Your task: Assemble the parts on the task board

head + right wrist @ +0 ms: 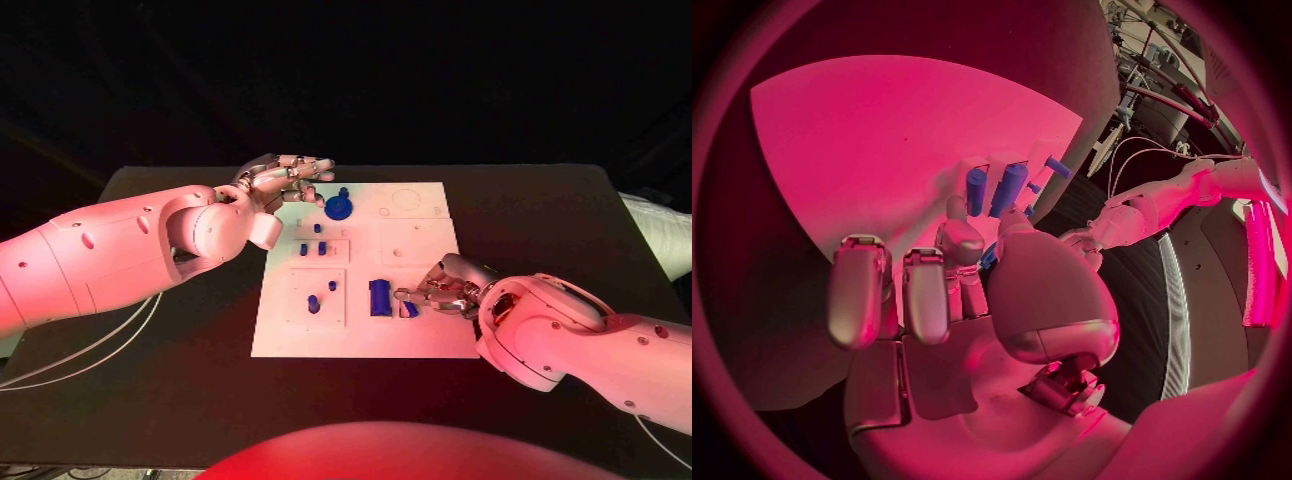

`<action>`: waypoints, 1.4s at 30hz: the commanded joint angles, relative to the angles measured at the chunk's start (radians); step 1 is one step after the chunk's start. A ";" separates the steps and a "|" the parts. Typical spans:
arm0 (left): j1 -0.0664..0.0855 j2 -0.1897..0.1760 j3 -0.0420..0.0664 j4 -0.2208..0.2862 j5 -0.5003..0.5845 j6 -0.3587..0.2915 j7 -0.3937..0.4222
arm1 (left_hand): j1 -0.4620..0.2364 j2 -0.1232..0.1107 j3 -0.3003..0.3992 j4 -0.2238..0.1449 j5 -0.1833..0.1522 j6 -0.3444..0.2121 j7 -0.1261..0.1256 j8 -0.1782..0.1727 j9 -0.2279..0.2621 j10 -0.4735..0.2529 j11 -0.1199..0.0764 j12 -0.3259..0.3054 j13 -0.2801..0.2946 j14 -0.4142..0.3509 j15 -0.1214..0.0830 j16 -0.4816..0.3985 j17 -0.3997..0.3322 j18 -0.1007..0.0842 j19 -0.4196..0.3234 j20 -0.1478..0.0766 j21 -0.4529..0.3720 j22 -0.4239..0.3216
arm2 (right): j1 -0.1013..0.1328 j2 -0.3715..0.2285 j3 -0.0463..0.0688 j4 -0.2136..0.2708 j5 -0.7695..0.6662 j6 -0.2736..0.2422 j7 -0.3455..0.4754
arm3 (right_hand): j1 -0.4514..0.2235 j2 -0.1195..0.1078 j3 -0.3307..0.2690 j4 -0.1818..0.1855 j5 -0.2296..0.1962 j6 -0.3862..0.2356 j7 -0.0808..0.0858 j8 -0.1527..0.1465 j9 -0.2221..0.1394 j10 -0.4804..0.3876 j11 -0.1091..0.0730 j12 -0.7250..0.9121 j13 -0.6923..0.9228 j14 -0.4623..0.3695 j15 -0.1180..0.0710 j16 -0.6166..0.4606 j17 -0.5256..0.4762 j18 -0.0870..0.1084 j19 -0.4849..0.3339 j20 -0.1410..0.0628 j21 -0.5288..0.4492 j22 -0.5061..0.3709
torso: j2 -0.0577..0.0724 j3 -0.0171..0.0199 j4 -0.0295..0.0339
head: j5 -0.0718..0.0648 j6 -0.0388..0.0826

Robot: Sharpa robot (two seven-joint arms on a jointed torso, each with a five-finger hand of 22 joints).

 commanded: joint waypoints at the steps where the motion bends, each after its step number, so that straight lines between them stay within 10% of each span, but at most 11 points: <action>1: 0.000 0.001 0.001 0.001 -0.003 0.020 0.002 | 0.004 0.007 -0.005 -0.001 0.001 0.005 0.001 0.006 -0.002 -0.007 0.003 0.004 0.002 -0.008 -0.002 -0.006 -0.002 0.019 0.006 -0.001 -0.005 -0.001 | -0.001 -0.008 0.000 0.013 -0.036 0.013 0.001 | -0.011 0.008 -0.013 0.000 0.009 0.005 -0.002 0.005 0.003 0.008 -0.002 0.007 0.006 0.067 -0.009 0.006 0.037 -0.011 0.006 -0.006 0.005 0.003 | 0.000 0.0003 0.0007 | -0.001 0.000; 42: 0.000 0.003 0.001 -0.008 -0.006 0.021 -0.001 | 0.006 0.010 -0.006 -0.001 0.001 0.005 0.001 0.006 -0.002 -0.009 0.003 0.005 0.001 -0.009 -0.001 -0.006 -0.003 0.019 0.006 -0.001 -0.007 -0.003 | -0.004 -0.028 0.000 0.040 -0.068 0.079 0.017 | 0.020 0.043 -0.037 -0.010 0.054 0.008 -0.007 0.013 0.016 0.019 -0.006 0.024 0.024 0.069 -0.013 0.015 0.051 -0.013 0.011 -0.009 0.012 0.016 | 0.000 0.0000 0.0001 | -0.005 0.000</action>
